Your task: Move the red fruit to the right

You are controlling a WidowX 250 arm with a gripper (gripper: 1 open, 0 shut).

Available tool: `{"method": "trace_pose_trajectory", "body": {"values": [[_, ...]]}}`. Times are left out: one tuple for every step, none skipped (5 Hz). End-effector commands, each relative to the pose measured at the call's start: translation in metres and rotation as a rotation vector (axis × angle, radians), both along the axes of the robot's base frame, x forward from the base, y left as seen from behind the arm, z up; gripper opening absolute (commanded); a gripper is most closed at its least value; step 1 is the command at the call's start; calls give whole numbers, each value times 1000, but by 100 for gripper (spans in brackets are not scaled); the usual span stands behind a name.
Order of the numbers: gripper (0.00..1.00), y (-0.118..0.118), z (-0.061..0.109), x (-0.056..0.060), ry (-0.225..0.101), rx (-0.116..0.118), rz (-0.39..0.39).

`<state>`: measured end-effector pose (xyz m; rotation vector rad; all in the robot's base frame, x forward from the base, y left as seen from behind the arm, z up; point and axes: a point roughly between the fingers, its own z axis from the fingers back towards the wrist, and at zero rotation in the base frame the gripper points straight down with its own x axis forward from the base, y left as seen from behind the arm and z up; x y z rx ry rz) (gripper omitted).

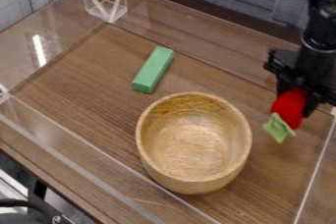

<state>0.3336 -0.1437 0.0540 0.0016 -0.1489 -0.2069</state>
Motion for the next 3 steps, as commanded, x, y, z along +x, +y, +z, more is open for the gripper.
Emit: {"method": "trace_pose_trajectory", "body": {"values": [[0, -14, 17, 7, -35, -19, 33], [0, -2, 14, -4, -12, -9, -18], [0, 9, 12, -11, 7, -3, -70]]}}
